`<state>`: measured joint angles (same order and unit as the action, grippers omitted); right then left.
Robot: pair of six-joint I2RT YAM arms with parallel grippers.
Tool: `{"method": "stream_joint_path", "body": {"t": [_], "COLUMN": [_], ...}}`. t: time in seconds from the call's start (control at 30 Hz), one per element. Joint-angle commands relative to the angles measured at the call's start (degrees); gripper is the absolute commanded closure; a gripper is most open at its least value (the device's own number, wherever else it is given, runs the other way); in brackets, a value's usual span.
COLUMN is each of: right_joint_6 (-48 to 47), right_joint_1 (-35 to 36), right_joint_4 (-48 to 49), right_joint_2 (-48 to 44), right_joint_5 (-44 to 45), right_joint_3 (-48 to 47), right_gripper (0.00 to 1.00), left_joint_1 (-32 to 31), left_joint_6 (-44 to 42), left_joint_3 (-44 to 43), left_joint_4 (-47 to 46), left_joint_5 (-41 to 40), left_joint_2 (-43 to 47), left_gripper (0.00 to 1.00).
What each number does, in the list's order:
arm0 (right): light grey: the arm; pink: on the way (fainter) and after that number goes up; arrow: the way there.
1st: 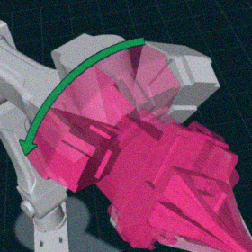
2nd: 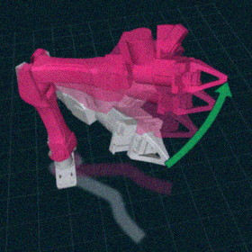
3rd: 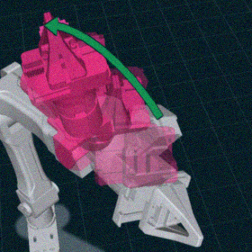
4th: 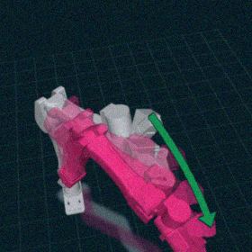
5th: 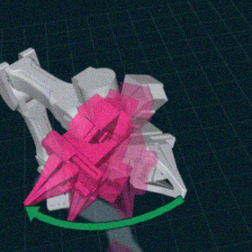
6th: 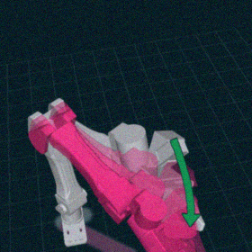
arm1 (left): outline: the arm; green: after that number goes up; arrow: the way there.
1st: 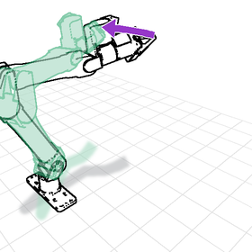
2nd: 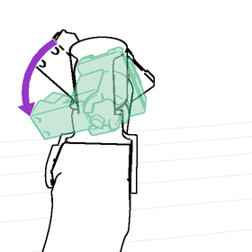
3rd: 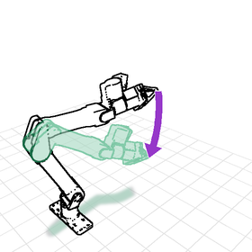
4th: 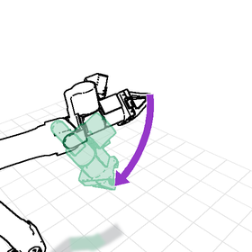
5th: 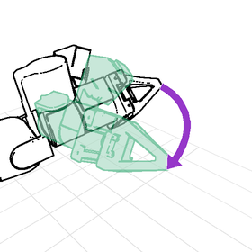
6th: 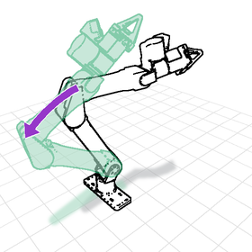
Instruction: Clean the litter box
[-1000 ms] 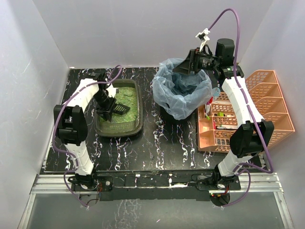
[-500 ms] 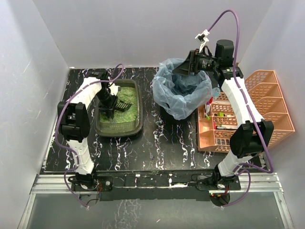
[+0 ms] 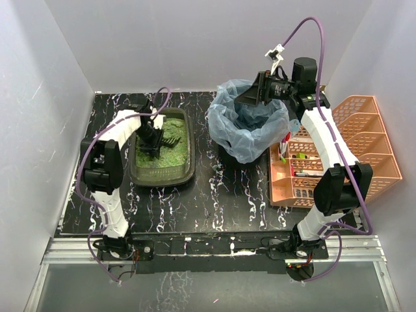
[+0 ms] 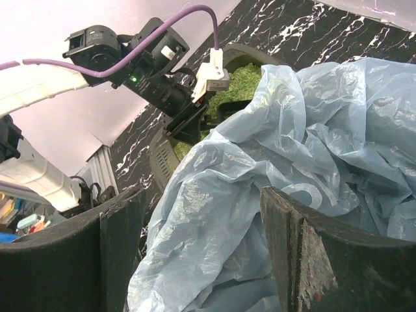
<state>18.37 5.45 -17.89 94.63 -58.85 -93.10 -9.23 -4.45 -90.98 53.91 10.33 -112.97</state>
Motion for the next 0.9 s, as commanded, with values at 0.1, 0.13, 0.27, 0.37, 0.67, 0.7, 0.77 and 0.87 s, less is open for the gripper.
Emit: {"method": "stream_joint_path", "body": {"t": [0.1, 0.13, 0.27, 0.37, 0.67, 0.7, 0.77, 0.87], "right_joint_6": [0.22, 0.2, 0.3, 0.25, -9.82, -11.28, -13.96, -18.31], "right_joint_1": [-0.43, -0.43, -0.44, -0.4, -1.29, -1.49, -1.96, -2.62], "right_joint_4": [4.17, 4.18, 4.22, 4.07, -7.06, -8.77, -12.05, -15.82], "right_joint_2": [-2.18, -2.22, -1.9, -1.97, -2.15, -2.17, -2.21, -3.03], "right_joint_5": [-1.55, -1.59, -1.78, -1.86, 4.46, 5.94, 9.5, 15.77], "right_joint_3": [0.53, 0.62, 0.44, 0.21, -5.98, -7.0, -8.84, -10.31], "right_gripper": [0.24, 0.24, 0.24, 0.24, 0.24, 0.24, 0.24, 0.25], "left_joint_1": [-0.12, -0.12, -0.09, -0.08, 0.09, 0.09, 0.1, 0.09], "left_joint_6": [0.96, 0.84, 0.59, 0.62, 1.01, 1.06, 1.15, 1.51], "left_joint_3": [11.06, 13.24, 19.17, 21.73, 31.31, 32.25, 34.19, 36.98], "left_joint_4": [-12.47, -14.4, -18.15, -19.27, -26.38, -27.44, -28.97, -31.54], "left_joint_5": [-0.55, -0.51, -2.0, -2.65, -2.31, -2.16, -1.81, -1.54], "left_joint_2": [8.71, 10.24, 15.56, 18.61, 28.14, 29.03, 30.78, 34.04], "left_gripper": [1.0, 1.0, 1.0, 1.0, 1.0, 1.0, 1.0, 1.0]}}
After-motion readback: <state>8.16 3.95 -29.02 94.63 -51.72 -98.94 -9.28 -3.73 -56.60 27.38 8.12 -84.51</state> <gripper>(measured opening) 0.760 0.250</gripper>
